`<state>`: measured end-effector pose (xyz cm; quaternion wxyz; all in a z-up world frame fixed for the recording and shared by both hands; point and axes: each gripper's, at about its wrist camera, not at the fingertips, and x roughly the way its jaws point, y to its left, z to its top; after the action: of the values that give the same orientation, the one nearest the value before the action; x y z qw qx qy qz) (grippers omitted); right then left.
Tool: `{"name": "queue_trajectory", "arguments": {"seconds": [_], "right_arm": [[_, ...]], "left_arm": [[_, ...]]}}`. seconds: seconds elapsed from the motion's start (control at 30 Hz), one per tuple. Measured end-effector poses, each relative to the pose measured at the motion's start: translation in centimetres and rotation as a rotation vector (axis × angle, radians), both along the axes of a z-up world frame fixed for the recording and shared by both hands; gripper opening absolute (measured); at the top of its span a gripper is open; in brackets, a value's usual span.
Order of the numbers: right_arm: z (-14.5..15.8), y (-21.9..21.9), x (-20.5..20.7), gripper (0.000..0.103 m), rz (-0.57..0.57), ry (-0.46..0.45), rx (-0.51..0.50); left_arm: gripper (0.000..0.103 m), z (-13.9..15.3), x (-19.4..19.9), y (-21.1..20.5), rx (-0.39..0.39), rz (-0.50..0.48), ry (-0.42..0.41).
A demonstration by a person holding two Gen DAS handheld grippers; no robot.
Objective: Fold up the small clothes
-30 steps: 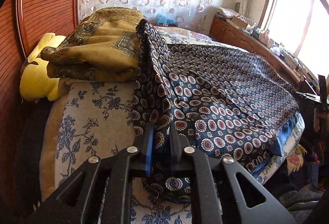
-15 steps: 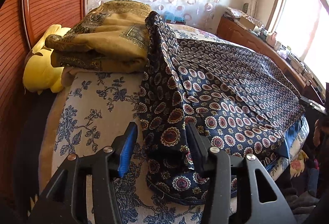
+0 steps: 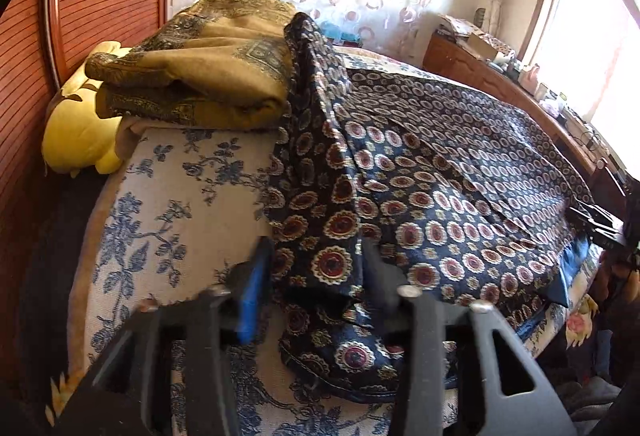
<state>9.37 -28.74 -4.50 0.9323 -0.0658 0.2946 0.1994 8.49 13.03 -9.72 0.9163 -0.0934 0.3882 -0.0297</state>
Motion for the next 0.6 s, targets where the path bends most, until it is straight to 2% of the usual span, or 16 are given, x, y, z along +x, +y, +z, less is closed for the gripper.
{"name": "queue_trajectory", "arguments": {"seconds": [0.03, 0.1, 0.17, 0.23, 0.4, 0.6], "right_arm": [[-0.2, 0.2, -0.2, 0.066, -0.003, -0.015, -0.014], [-0.5, 0.6, -0.4, 0.067, -0.015, -0.022, -0.038], [-0.6, 0.6, -0.4, 0.068, -0.022, -0.014, -0.022], [-0.7, 0.8, -0.3, 0.068, -0.023, -0.017, -0.029], [-0.7, 1.2, -0.4, 0.069, -0.018, -0.016, -0.027], [-0.7, 1.0, -0.3, 0.069, -0.025, -0.016, -0.02]], "left_arm": [[0.026, 0.0, 0.0, 0.0, -0.007, -0.002, 0.004], [0.009, -0.1, 0.1, 0.1, -0.053, -0.019, 0.012], [0.005, -0.1, 0.0, -0.1, -0.074, -0.034, 0.01], [0.005, 0.5, -0.3, -0.6, -0.084, -0.054, -0.011], [0.004, 4.3, -0.4, -3.1, -0.085, -0.128, -0.09], [0.004, 9.2, 2.3, -8.1, -0.058, -0.264, -0.155]]}}
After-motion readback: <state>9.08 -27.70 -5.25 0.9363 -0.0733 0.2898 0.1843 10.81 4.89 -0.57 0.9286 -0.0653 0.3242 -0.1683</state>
